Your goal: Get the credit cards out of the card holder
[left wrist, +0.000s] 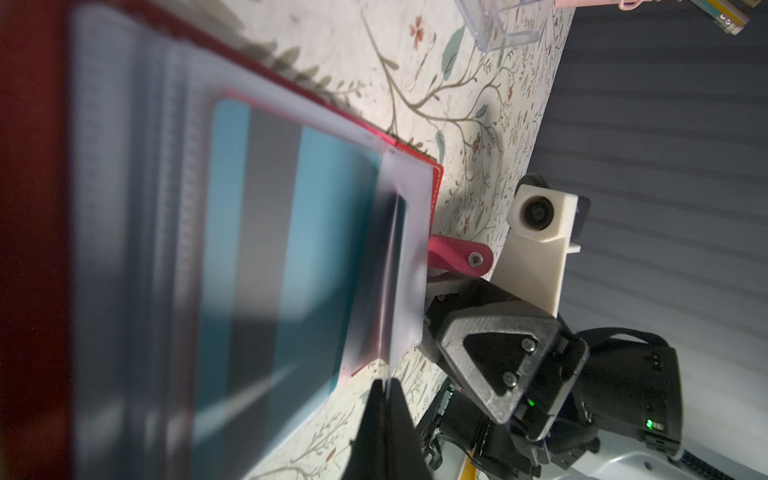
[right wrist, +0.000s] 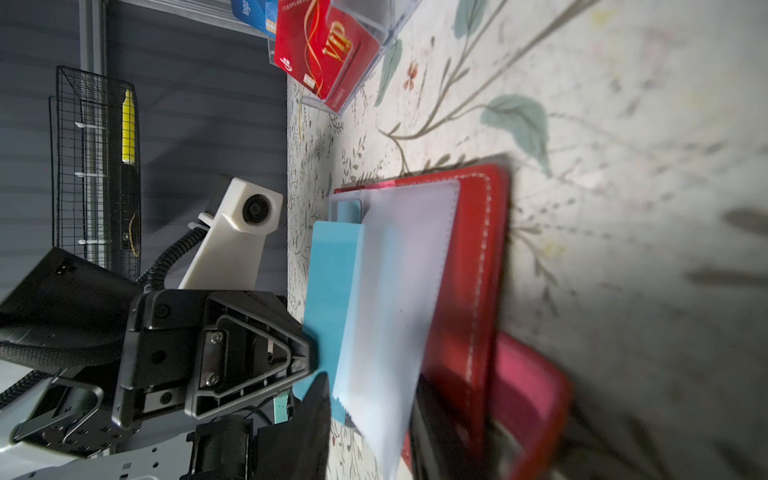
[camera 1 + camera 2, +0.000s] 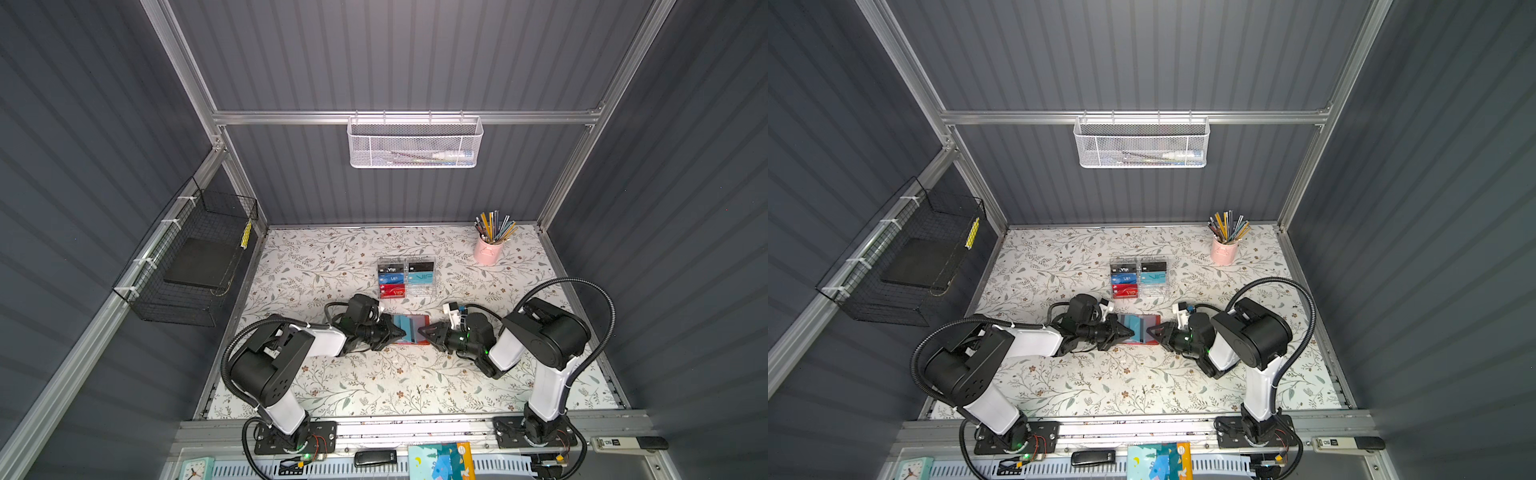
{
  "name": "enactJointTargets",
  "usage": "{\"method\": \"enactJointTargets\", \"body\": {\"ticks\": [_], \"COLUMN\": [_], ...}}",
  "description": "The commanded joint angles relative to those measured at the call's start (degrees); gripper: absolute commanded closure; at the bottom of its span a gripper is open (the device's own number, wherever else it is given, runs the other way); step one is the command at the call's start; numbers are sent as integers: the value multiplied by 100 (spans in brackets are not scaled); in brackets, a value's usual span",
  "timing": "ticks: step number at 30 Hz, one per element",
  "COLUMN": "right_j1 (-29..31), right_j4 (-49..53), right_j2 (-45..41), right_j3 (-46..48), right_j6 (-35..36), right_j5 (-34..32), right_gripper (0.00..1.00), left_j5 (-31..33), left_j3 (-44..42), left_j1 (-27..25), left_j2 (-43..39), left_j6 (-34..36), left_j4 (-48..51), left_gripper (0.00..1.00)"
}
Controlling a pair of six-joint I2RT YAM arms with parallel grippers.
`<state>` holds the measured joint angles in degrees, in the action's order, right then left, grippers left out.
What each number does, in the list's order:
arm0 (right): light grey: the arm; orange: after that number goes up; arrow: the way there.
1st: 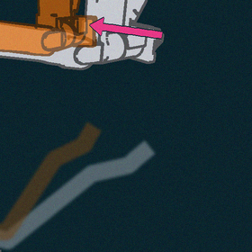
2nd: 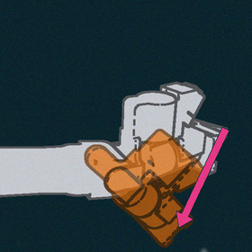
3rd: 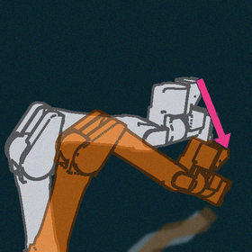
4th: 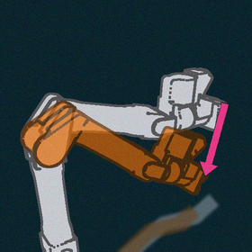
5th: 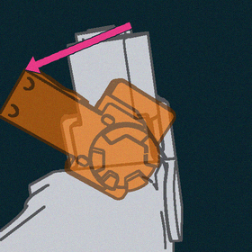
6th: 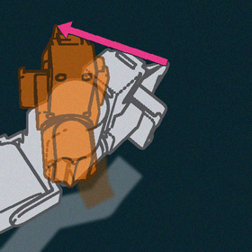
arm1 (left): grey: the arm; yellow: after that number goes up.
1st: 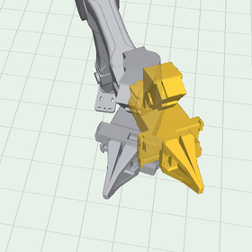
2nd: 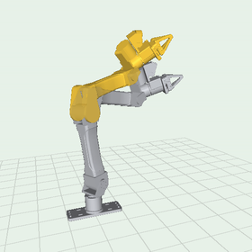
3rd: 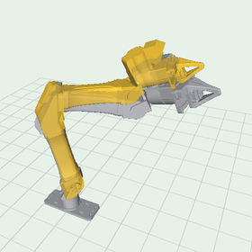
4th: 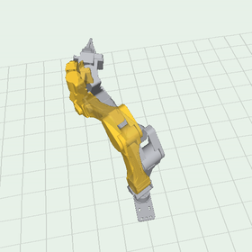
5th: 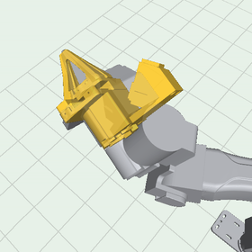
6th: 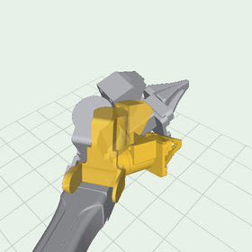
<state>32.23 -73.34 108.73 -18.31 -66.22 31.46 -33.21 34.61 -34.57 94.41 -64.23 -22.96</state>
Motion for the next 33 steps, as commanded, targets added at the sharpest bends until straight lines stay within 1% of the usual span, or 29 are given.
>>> {"method": "enactJointTargets", "body": {"ticks": [1,5,7,11,13,14,17,18,19,20,22,25,27,29,30,33], "right_j1": [11,10,8,17,12,18,29,23,29,33,46,52,53,55,59,72], "right_j4": [335,854,1191,2061,2615,2922,3728,4054,4365,4644,5241,5966,6318,6552,6663,6912], "right_j2": [-255,-685,-958,-1640,-2005,-2234,-2802,-3006,-3195,-3337,-3669,-4107,-4346,-4421,-4622,-4659], "right_j3": [63,141,169,153,96,59,-52,-112,-174,-235,-366,-524,-595,-659,-697,-832], "right_j6": [254,502,657,1046,1266,1390,1715,1842,1989,2120,2402,2784,2974,3104,3157,3241], "right_j5": [-85,-209,-291,-485,-605,-676,-902,-987,-1079,-1154,-1508,-1813,-1990,-2098,-2150,-2185], "right_gripper": [60,52,48,35,28,23,11,5,1,1,1,1,1,1,1,1], "left_j5": [263,493,706,1245,1392,1624,1882,1982,2111,2263,2618,3369,4067,4475,4628,4785], "left_j3": [218,397,553,901,1029,1093,1276,1356,1439,1533,1768,2358,2897,3389,3603,4129], "left_j1": [-41,-47,-54,-68,-71,-76,-77,-85,-94,-108,-142,-191,-255,-291,-305,-305], "left_j2": [-202,-283,-371,-626,-716,-758,-828,-862,-903,-942,-1028,-985,-816,-603,-492,-231], "left_j6": [583,941,1202,1721,1864,1918,1914,1884,1847,1801,1675,1304,805,427,174,-484], "left_j4": [883,1439,1880,2767,3038,3181,3461,3561,3678,3800,4090,4933,5820,6495,6818,7497], "left_gripper": [100,100,100,100,100,100,100,100,100,100,100,100,100,100,100,100]}}
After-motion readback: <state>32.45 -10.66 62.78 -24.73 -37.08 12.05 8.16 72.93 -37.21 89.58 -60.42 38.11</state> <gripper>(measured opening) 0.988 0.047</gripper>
